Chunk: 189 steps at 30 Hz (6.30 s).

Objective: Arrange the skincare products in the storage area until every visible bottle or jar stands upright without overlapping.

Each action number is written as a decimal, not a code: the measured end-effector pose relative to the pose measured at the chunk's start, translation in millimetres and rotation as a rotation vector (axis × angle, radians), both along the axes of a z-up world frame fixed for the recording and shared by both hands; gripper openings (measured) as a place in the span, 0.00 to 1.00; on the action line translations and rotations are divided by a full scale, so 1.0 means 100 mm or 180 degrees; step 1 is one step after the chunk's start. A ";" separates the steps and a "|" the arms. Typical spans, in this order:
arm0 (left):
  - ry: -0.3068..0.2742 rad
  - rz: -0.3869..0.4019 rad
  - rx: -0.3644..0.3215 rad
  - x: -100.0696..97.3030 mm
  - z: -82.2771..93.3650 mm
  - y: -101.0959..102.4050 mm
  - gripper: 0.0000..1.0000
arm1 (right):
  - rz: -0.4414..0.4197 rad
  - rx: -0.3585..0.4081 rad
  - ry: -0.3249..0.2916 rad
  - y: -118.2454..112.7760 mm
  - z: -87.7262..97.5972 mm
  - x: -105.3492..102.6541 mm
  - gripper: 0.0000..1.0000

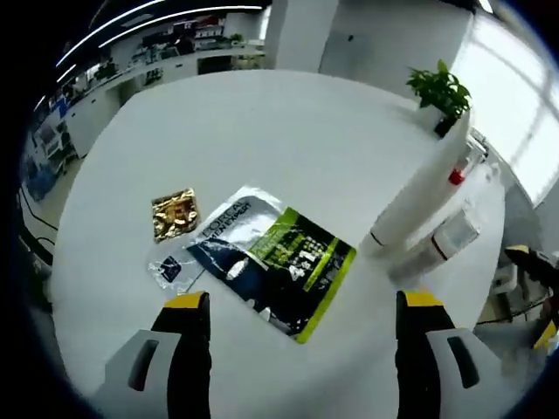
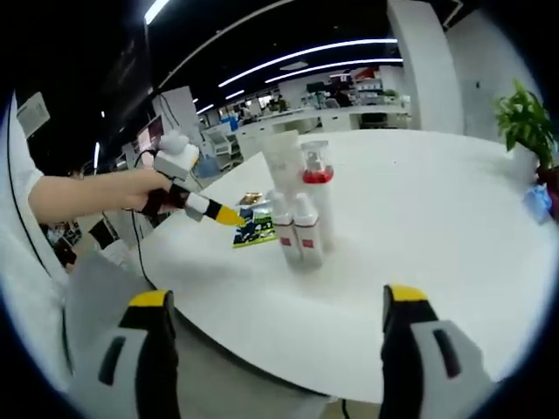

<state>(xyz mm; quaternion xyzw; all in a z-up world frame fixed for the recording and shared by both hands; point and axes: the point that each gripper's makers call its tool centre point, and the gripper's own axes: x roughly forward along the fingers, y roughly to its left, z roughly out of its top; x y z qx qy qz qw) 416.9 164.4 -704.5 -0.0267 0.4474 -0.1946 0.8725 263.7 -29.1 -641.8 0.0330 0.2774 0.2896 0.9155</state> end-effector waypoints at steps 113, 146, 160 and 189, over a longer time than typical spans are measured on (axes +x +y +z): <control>-0.0219 0.0446 0.0154 0.19 -0.37 0.16 0.18 | -0.0203 -0.0056 0.0082 -0.04 0.04 -0.02 0.93; -0.1048 -0.0328 -0.0381 -0.94 0.72 -0.11 0.18 | 0.0188 0.0388 -0.0173 0.53 0.40 -0.02 0.82; -0.1530 -0.1020 -0.0582 -1.31 1.23 -0.53 0.18 | 0.0175 0.1376 -0.0200 0.81 0.75 0.07 0.59; -0.1395 -0.1378 -0.0886 -1.65 1.29 -0.84 0.40 | -0.0094 0.2533 0.0005 0.86 0.94 0.10 0.01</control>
